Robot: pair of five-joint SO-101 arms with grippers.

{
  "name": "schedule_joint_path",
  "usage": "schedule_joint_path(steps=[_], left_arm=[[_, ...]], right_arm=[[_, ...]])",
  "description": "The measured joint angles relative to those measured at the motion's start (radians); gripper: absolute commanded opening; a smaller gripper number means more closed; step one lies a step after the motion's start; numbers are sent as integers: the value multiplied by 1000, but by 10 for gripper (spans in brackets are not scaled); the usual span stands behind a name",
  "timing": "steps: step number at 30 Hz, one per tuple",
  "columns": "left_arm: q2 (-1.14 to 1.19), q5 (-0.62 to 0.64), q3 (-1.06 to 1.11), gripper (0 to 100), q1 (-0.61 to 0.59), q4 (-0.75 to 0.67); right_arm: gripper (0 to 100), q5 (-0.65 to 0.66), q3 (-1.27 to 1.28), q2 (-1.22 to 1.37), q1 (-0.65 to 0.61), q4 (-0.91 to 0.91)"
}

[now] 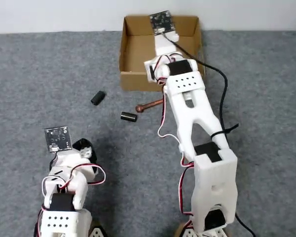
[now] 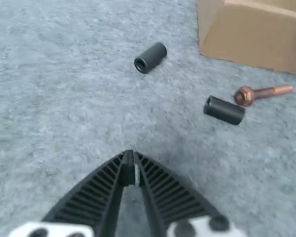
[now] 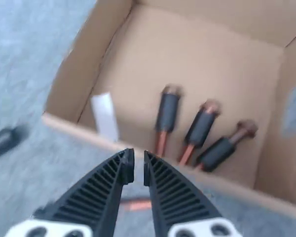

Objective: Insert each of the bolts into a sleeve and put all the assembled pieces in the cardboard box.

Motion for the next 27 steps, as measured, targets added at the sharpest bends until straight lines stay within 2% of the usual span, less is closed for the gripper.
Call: schedule_joint_path(steps=[4, 7, 11, 18, 27], left_arm=[[0, -2, 0, 5, -28, -2], [0, 0, 0, 5, -57, -8], [0, 0, 0, 5, -58, -8], [0, 0, 0, 5, -58, -8], [0, 0, 0, 5, -58, -8]], right_arm=[[27, 3, 0, -9, -66, 160], [119, 48, 0, -11, -121, 270], [240, 117, 0, -11, -167, 328], [241, 221, -3, 46, -230, 331], [241, 232, -3, 166, -287, 315]])
